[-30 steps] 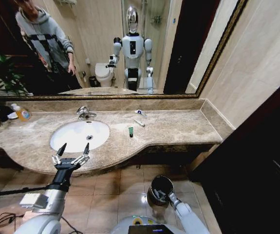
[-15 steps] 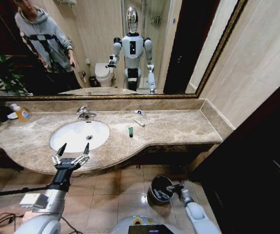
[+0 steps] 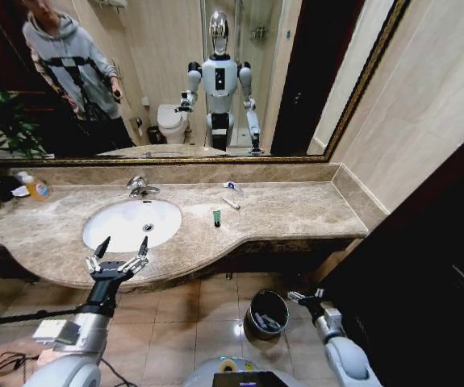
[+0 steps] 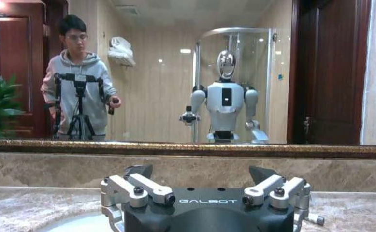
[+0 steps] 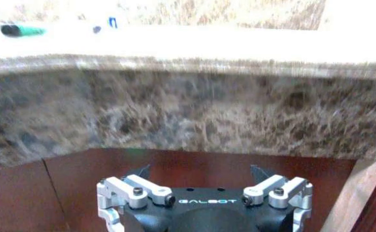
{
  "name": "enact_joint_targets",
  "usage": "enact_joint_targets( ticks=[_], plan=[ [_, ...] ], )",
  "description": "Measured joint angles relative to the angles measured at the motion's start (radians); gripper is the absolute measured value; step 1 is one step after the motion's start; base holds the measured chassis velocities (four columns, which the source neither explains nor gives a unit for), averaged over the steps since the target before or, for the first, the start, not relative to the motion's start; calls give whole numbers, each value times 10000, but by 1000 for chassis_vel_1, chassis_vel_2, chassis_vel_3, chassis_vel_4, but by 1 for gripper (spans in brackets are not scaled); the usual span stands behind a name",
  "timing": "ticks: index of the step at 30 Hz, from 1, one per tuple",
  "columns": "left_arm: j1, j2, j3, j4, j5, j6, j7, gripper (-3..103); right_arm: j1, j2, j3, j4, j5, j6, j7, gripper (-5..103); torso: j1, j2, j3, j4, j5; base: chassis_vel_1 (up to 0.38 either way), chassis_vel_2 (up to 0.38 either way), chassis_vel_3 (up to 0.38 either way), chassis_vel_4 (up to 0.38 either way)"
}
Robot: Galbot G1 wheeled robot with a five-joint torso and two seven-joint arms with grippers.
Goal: Pick up the trash from the sink and place it in the trash bin.
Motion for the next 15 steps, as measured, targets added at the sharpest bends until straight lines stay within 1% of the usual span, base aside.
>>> enact_joint_targets(
  ticks=[2,5,6,8,9,11,13,15],
  plan=[
    [0,0,0,0,0,0,0,100,-147,34,19,199,22,42,11,100,0,0,0,0,-1,0,0,0,0],
    [0,0,0,0,0,0,0,100,-900,211,49,1464,285,195,168,100,0,0,0,0,-2,0,0,0,0],
    [0,0,0,0,0,0,0,100,-900,211,49,1464,285,195,168,100,0,0,0,0,-2,0,0,0,0],
    [0,0,0,0,0,0,0,100,-1226,288,-40,2335,514,361,196,100,0,0,0,-1,-2,0,0,0,0],
    [0,0,0,0,0,0,0,100,-1226,288,-40,2335,514,361,196,100,0,0,0,-1,-2,0,0,0,0],
    [0,0,0,0,0,0,0,100,-1253,279,-210,3157,656,384,151,100,0,0,0,-1,-2,0,0,0,0],
    [0,0,0,0,0,0,0,100,-1208,251,-259,3314,672,338,135,100,0,0,0,-1,-2,0,0,0,0],
    [0,0,0,0,0,0,0,100,-842,94,-541,3782,649,195,118,100,0,0,1,1,-1,0,0,0,0]
  ],
)
